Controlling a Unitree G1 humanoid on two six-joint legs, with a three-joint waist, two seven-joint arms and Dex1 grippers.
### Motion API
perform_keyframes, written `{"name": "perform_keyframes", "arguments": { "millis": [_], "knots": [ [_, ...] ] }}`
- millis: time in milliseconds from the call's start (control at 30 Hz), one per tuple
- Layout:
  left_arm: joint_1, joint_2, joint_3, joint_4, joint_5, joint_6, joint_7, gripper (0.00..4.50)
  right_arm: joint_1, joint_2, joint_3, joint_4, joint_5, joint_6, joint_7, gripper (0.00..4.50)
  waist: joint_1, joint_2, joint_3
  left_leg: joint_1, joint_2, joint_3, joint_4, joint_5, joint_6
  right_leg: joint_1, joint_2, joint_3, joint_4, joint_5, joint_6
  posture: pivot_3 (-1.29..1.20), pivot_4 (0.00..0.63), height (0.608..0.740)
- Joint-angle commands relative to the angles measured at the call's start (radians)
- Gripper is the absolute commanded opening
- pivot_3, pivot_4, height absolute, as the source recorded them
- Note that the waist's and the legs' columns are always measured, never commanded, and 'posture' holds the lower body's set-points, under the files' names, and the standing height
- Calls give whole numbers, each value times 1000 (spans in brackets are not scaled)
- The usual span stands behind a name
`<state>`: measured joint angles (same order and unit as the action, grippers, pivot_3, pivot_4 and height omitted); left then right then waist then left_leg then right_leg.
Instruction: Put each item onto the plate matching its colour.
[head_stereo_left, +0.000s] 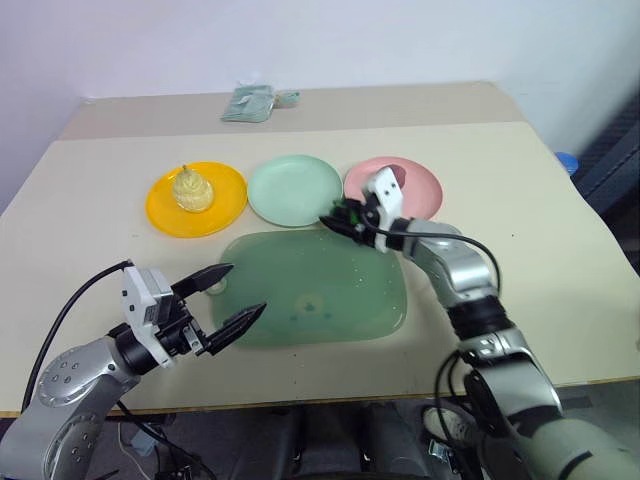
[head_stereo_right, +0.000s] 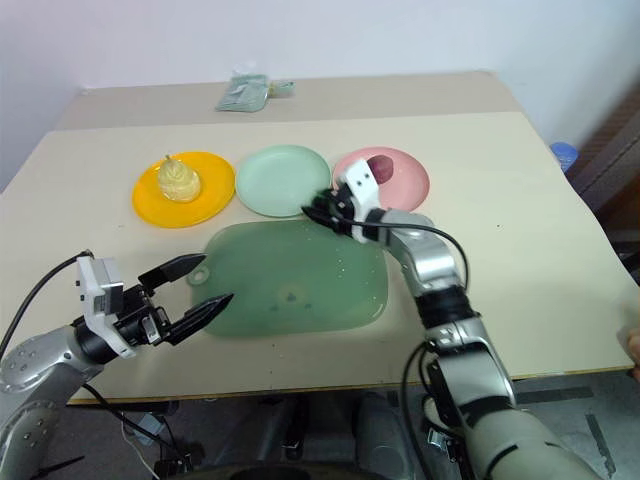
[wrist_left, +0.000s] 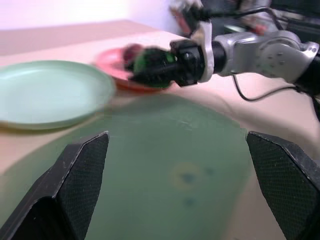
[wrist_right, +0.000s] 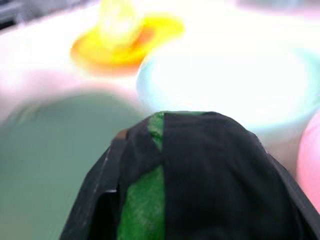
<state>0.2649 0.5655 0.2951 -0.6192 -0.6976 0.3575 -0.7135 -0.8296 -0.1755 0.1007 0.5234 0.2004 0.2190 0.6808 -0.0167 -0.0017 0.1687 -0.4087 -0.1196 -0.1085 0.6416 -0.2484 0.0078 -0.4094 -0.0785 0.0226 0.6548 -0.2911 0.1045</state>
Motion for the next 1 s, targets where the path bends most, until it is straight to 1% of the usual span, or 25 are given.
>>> {"name": "perform_keyframes", "arguments": {
  "millis": [33, 133, 200, 333, 433, 500, 533, 667, 733, 833, 900, 967, 1000],
  "knots": [
    [0, -38, 19, -39, 63, -31, 99, 4500, -134, 67, -34, 245, -42, -184, -88, 2265, 4, 0, 0, 0, 0, 0, 0, 0, 0, 0, 0, 0, 0, 0, 0, 0, 150, 740],
    [-12, -82, 14, -36, 140, -50, 190, 4500, -253, 114, -59, 473, -67, -313, -156, 2265, 5, 0, 0, 0, -1, -1, 1, 0, 0, 0, 0, -1, 0, 0, 0, 0, 150, 740],
    [-21, -109, 12, -32, 195, -65, 248, 4500, -322, 144, -87, 600, -68, -358, -198, 2265, 2, 0, 0, 0, -1, -1, 1, 0, 0, 0, 0, -1, 0, 0, 0, 0, 150, 740],
    [-21, -143, 7, -32, 262, -80, 314, 4500, -391, 182, -113, 747, -96, -384, -248, 2265, -3, 0, 0, 0, -1, -1, 0, 0, 0, 0, 0, -1, 1, 0, 0, 0, 150, 740],
    [-12, -169, 2, -38, 298, -111, 337, 4500, -411, 200, -120, 789, -121, -387, -273, 3156, -4, 0, 0, 0, -1, -1, 0, 0, 0, 0, 0, -1, 2, 0, 0, 0, 150, 740],
    [-9, -182, -2, -40, 313, -128, 347, 4500, -421, 206, -136, 793, -120, -392, -265, 4111, -4, 0, 0, 0, -1, -1, 0, 0, -1, 0, 0, 0, 2, 0, 0, 0, 150, 740],
    [-11, -186, -5, -38, 317, -135, 346, 4500, -424, 205, -145, 792, -118, -395, -256, 4473, -3, 0, 0, 0, -1, -1, 0, 0, -1, 0, 0, 0, 2, 0, 0, 0, 150, 740],
    [-27, -186, -20, -1, 338, -171, 328, 4500, -408, 178, -158, 763, -118, -425, -171, 4473, -1, 0, 0, 0, -1, -1, 0, 0, -1, 0, 0, 0, 2, 0, 0, 0, 150, 740],
    [-41, -180, -25, 33, 351, -205, 310, 4500, -372, 148, -154, 717, -118, -456, -108, 4473, -1, 0, 0, 0, -1, -1, 0, 0, -1, -1, 0, 0, 2, 0, 0, 0, 150, 740],
    [-74, -177, -30, 86, 358, -240, 288, 4500, -257, 99, -149, 541, -84, -445, 15, 4473, 5, 0, 0, 0, -1, -1, 1, 0, 0, -1, 0, -1, 2, 0, 0, 0, 150, 740],
    [-98, -167, -42, 122, 351, -262, 254, 4500, -87, 46, -132, 242, -39, -333, 87, 4473, 7, 0, 0, 0, -1, -1, 1, 0, 0, 0, 0, -1, 2, 0, 0, 0, 150, 740],
    [-109, -158, -50, 142, 340, -267, 225, 4500, 49, -1, -115, -11, -6, -213, 117, 4473, 6, 0, -1, 0, -1, -2, 3, 0, 1, 0, 0, -1, 2, 0, 0, 0, 150, 740],
    [-116, -146, -55, 152, 337, -265, 205, 4500, 131, -42, -111, -149, 11, -152, 130, 4473, 5, 0, 0, 0, -1, -1, 3, 0, 1, 1, 0, 0, 2, 0, 0, 0, 150, 740]
  ]
}}
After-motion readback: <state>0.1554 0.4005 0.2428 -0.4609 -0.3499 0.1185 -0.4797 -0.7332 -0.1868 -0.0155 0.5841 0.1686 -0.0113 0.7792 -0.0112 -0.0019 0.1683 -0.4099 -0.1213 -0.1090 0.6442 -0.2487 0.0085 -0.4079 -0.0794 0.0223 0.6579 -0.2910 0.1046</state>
